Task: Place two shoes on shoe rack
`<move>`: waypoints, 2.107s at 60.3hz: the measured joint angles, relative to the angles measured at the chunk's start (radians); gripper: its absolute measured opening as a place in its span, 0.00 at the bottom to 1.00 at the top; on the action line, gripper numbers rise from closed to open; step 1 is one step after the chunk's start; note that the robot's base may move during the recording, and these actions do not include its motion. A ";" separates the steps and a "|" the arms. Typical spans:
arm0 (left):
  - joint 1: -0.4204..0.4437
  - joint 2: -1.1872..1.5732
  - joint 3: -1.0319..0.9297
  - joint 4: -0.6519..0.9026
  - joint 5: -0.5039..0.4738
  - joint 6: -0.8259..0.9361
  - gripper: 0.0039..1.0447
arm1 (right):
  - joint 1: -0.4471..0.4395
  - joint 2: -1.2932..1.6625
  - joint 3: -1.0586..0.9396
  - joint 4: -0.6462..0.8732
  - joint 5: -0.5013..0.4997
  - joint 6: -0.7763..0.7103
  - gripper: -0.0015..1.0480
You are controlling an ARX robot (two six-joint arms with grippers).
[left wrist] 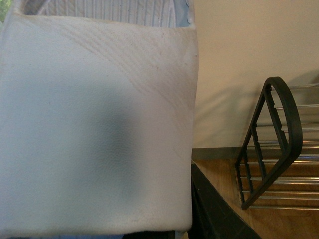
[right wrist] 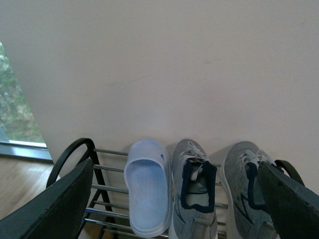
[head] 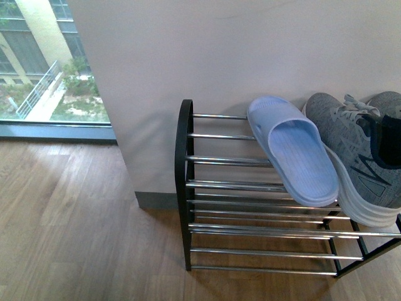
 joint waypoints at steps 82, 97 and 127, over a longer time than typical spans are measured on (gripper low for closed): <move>0.201 0.782 0.222 0.225 0.333 -0.452 0.02 | 0.002 0.000 0.000 0.000 0.001 0.000 0.91; 0.164 1.087 0.428 0.262 0.401 -0.436 0.02 | 0.002 0.000 0.000 0.000 0.001 0.000 0.91; 0.092 1.465 0.773 0.212 0.408 -0.400 0.02 | 0.002 0.000 0.000 0.000 0.001 0.000 0.91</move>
